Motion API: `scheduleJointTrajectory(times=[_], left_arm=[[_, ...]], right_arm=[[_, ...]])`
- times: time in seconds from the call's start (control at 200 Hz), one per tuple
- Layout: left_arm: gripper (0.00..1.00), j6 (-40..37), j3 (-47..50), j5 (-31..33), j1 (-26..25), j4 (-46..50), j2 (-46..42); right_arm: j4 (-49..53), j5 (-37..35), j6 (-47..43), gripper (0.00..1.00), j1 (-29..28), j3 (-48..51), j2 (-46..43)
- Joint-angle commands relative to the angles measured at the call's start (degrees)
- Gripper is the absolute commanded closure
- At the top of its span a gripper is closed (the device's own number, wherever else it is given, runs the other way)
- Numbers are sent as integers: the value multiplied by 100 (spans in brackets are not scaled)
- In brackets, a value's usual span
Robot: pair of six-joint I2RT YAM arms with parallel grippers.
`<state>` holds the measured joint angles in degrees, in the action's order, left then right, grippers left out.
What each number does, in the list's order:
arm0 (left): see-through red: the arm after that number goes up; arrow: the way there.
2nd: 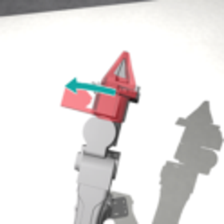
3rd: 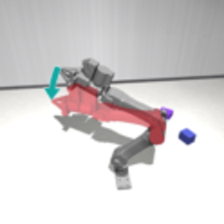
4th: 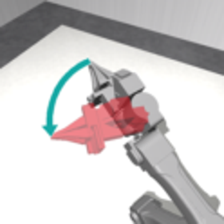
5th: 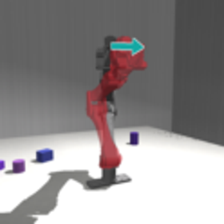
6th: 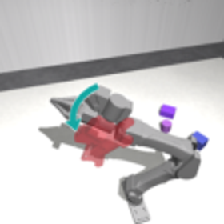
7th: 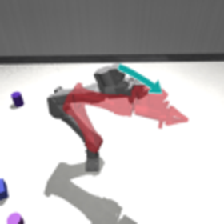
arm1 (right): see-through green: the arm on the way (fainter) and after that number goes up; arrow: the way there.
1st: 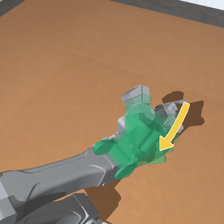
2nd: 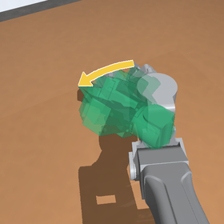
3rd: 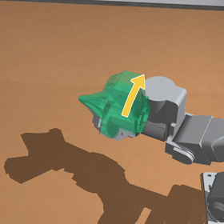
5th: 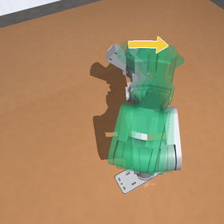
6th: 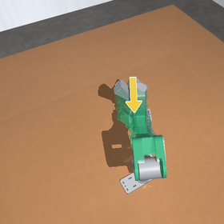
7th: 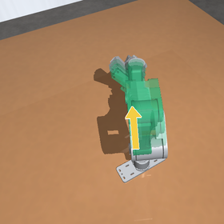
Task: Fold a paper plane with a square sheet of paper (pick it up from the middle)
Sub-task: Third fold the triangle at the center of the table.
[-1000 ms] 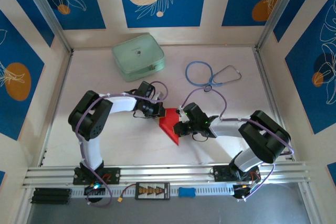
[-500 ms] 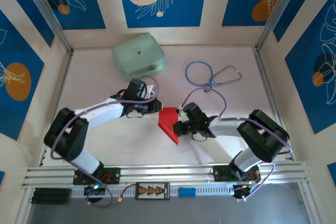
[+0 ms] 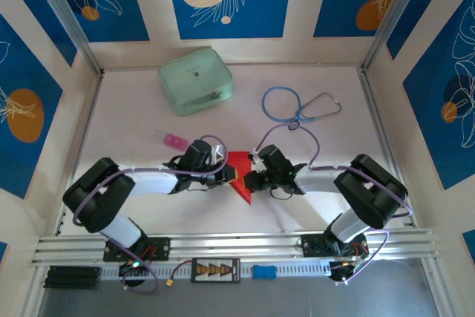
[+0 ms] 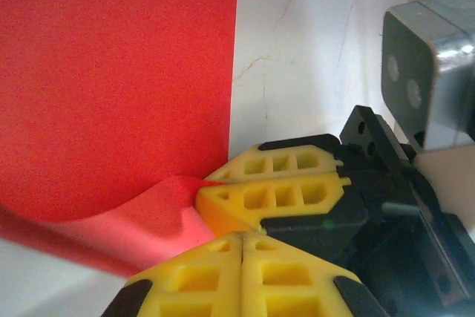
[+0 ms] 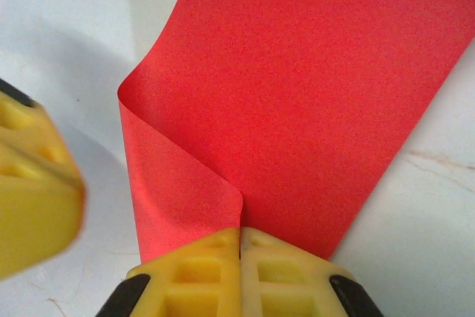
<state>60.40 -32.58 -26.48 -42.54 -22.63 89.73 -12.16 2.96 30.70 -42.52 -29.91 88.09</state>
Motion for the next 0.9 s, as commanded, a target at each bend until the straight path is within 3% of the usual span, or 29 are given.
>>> scheduleJointTrajectory(times=[0.0, 0.895], left_arm=[[100, 354, 143, 122, -92, -660, 172], [100, 207, 215, 379, -131, -234, 615]], right_arm=[[413, -113, 9, 100, -25, -40, 107], [443, -103, 17, 100, -41, -94, 217]])
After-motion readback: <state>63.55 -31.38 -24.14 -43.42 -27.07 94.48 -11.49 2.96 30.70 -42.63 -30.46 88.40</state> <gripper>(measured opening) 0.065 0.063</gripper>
